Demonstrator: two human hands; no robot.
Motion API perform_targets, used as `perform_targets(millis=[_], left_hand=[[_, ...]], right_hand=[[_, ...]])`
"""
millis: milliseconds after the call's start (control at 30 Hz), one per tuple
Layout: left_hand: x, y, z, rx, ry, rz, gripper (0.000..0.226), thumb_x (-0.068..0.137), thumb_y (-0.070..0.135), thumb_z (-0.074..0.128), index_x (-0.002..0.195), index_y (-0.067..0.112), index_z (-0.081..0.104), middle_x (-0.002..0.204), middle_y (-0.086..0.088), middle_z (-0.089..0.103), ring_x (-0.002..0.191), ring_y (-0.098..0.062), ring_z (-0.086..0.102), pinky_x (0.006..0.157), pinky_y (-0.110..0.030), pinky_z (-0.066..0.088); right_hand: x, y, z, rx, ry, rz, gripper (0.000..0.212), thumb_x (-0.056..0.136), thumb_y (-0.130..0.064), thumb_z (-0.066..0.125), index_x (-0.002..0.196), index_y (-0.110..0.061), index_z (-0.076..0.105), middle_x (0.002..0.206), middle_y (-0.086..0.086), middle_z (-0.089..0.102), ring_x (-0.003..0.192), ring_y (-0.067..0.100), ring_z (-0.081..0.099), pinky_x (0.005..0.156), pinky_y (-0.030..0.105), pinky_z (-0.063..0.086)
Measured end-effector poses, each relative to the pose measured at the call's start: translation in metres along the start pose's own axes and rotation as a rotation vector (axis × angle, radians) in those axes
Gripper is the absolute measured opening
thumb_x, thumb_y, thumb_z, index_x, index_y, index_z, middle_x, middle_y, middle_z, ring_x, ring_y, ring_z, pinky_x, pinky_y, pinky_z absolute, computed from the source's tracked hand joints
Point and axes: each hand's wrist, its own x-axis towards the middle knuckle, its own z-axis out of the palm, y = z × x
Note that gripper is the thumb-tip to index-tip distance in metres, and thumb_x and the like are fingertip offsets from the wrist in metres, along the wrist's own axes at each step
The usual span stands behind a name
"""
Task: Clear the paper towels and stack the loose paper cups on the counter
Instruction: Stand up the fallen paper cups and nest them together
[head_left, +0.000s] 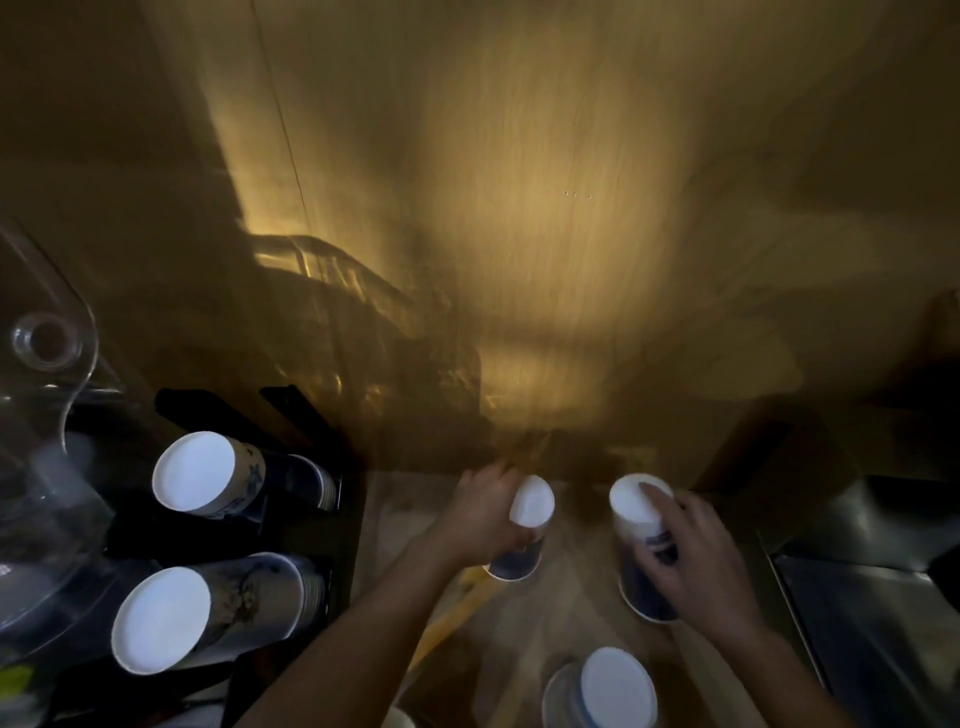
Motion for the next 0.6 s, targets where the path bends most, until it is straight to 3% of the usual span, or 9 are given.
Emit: perform_targets(millis=[133, 267, 367, 433, 500, 600], left_hand=[[-0.001, -0.007, 0.006, -0.261, 0.045, -0.094, 0.065, 0.068, 0.032, 0.078, 0.125, 0.021, 0.048, 0.128, -0.002, 0.054, 0.117, -0.024, 0.049, 0.097, -0.045, 0.046], [0.000, -0.013, 0.007, -0.471, 0.070, -0.168, 0.067, 0.064, 0.028, 0.079, 0.120, 0.034, 0.043, 0.126, 0.002, 0.056, 0.121, -0.024, 0.048, 0.097, -0.049, 0.049], [-0.002, -0.015, 0.010, -0.541, 0.069, -0.174, 0.065, 0.062, 0.033, 0.078, 0.108, 0.050, 0.036, 0.124, 0.006, 0.053, 0.121, -0.022, 0.048, 0.097, -0.049, 0.049], [-0.003, -0.016, 0.011, -0.576, 0.050, -0.177, 0.063, 0.059, 0.040, 0.077, 0.101, 0.059, 0.034, 0.122, 0.008, 0.052, 0.119, -0.019, 0.049, 0.095, -0.046, 0.051], [-0.002, -0.016, 0.010, -0.570, 0.025, -0.165, 0.065, 0.059, 0.043, 0.076, 0.109, 0.054, 0.036, 0.124, 0.007, 0.054, 0.118, -0.019, 0.050, 0.095, -0.046, 0.051], [0.000, -0.016, 0.008, -0.549, -0.003, -0.145, 0.078, 0.060, 0.043, 0.077, 0.125, 0.039, 0.033, 0.129, 0.005, 0.055, 0.123, -0.021, 0.049, 0.099, -0.049, 0.048]], right_hand=[[0.007, -0.017, -0.025, 0.269, 0.211, 0.092, 0.051, 0.078, -0.019, 0.069, 0.125, -0.020, 0.047, 0.124, 0.011, 0.049, 0.111, 0.024, 0.048, 0.083, 0.038, 0.047], [0.015, -0.034, -0.046, 0.395, 0.416, 0.006, 0.050, 0.075, -0.010, 0.070, 0.120, -0.016, 0.050, 0.117, 0.014, 0.052, 0.102, 0.016, 0.046, 0.073, 0.015, 0.037], [0.019, -0.051, -0.053, 0.472, 0.448, -0.085, 0.051, 0.076, -0.023, 0.068, 0.121, -0.025, 0.046, 0.117, 0.006, 0.048, 0.105, 0.010, 0.045, 0.075, 0.013, 0.039], [0.024, -0.064, -0.055, 0.469, 0.458, -0.188, 0.052, 0.078, -0.040, 0.064, 0.121, -0.020, 0.046, 0.115, 0.004, 0.047, 0.105, 0.004, 0.043, 0.078, 0.008, 0.044], [0.031, -0.075, -0.054, 0.440, 0.455, -0.277, 0.058, 0.080, -0.051, 0.055, 0.120, -0.008, 0.049, 0.112, 0.009, 0.049, 0.105, 0.001, 0.043, 0.085, 0.002, 0.038], [0.040, -0.087, -0.048, 0.402, 0.381, -0.351, 0.064, 0.084, -0.052, 0.050, 0.117, 0.003, 0.051, 0.111, 0.021, 0.055, 0.105, 0.007, 0.045, 0.088, 0.003, 0.037]])
